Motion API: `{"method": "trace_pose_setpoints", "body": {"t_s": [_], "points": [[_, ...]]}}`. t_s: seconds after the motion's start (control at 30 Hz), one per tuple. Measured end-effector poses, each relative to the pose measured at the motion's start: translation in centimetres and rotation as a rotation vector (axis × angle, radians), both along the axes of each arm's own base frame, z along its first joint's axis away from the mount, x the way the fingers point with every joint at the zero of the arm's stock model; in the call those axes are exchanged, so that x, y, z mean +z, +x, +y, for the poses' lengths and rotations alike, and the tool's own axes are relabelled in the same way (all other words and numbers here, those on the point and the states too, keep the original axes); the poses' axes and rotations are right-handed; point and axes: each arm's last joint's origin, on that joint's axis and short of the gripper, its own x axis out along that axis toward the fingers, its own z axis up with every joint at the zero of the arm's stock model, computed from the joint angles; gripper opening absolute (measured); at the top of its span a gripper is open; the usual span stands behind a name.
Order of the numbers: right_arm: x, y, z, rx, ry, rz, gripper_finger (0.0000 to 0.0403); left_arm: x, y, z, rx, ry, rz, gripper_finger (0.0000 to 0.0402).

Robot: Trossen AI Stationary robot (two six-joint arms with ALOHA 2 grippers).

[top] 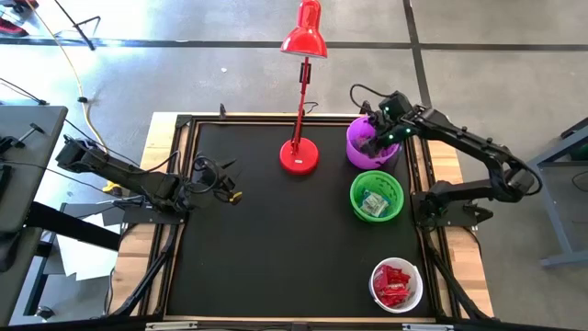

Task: Organize candy in baskets
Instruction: Return to Home Position

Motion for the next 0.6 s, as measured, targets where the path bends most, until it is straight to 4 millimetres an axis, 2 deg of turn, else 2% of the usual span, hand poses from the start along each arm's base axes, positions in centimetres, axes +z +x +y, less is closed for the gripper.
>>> {"method": "trace_pose_setpoints", "body": {"t_s": [0.2,0.4,0.6], "points": [[0.2,1.9,2.2,0.167,0.106,-0.094,0.0144,0.0,0.1,-0.1,-0.006,-0.069,-0.055,0.0136],[0.3,4.4,6.1,0.347,0.139,-0.104,0.0139,-0.1,0.3,-0.4,-0.098,-0.223,-0.117,0.0136],[1.2,7.1,10.0,0.485,0.042,-0.199,0.0139,0.2,0.7,-0.8,-0.218,-0.340,-0.166,0.0136]]}}
